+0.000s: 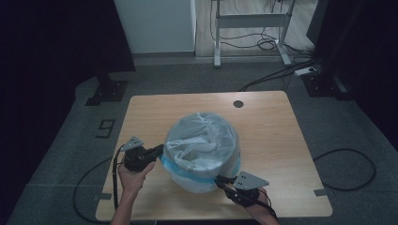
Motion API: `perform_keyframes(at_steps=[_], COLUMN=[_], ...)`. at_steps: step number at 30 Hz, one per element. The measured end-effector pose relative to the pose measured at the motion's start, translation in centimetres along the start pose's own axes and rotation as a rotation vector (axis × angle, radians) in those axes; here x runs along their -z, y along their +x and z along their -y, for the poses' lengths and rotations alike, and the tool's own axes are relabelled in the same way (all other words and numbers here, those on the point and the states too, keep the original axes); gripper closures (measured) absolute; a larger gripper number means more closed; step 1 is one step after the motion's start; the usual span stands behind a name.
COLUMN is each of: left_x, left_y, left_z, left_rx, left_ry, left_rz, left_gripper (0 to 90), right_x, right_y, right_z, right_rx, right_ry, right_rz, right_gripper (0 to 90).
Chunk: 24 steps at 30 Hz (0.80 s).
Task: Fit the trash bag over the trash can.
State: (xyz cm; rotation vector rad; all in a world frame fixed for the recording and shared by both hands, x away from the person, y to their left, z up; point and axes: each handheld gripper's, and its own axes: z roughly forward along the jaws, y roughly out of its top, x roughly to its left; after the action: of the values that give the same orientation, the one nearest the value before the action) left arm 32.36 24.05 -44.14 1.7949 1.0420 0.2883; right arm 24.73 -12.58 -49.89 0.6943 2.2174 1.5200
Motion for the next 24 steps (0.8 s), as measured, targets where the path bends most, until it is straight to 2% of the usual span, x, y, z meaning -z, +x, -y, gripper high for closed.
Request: perform_keyframes(at_steps=[2,4,5,9,12,13,17,19,21,23,24], left_x=[0.1,0.2,0.3,0.3,0.2,0.3,0.5,0.5,0.4,0.3,0.3], left_y=[0.0,0.0,0.0,0.0,0.0,0.0,0.1,0.2,0.2,0.2,0.2], left_z=[0.0,0.1,0.1,0.2,0.3,0.3,0.3,0.3,0.4,0.5,0.5], left_rx=[0.003,0.004,0.004,0.006,0.010,0.009,0.009,0.011,0.009,0.010,0.009], left_ry=[-0.005,-0.012,-0.014,-0.013,-0.013,-0.014,-0.016,-0.015,-0.011,-0.007,-0.001], left_rz=[0.005,0.011,0.010,0.012,0.013,0.011,0.013,0.013,0.014,0.014,0.012], left_gripper=[84.3,82.8,82.8,82.3,82.0,81.8,81.5,81.5,81.9,81.9,81.8], right_x=[0.4,1.6,1.6,2.1,1.3,0.8,0.3,-0.2,-1.0,-1.2,-1.5], right_y=[0.1,0.9,0.9,2.0,2.2,2.1,1.8,1.5,1.2,1.1,0.7], right_z=[-0.1,-0.7,-0.7,-1.4,-1.7,-1.7,-1.6,-1.3,-0.4,-0.1,0.4], right_rx=[-0.009,-0.015,-0.015,0.014,0.026,0.031,0.019,0.014,0.002,-0.005,-0.023], right_ry=[-0.017,-0.071,-0.071,-0.072,-0.048,-0.040,-0.040,-0.021,0.024,0.031,0.040], right_rz=[0.004,-0.027,-0.027,-0.076,-0.077,-0.055,-0.045,-0.054,-0.064,-0.060,-0.055], right_gripper=[65.3,54.6,54.6,49.2,49.2,49.5,51.1,56.5,61.2,61.5,61.8])
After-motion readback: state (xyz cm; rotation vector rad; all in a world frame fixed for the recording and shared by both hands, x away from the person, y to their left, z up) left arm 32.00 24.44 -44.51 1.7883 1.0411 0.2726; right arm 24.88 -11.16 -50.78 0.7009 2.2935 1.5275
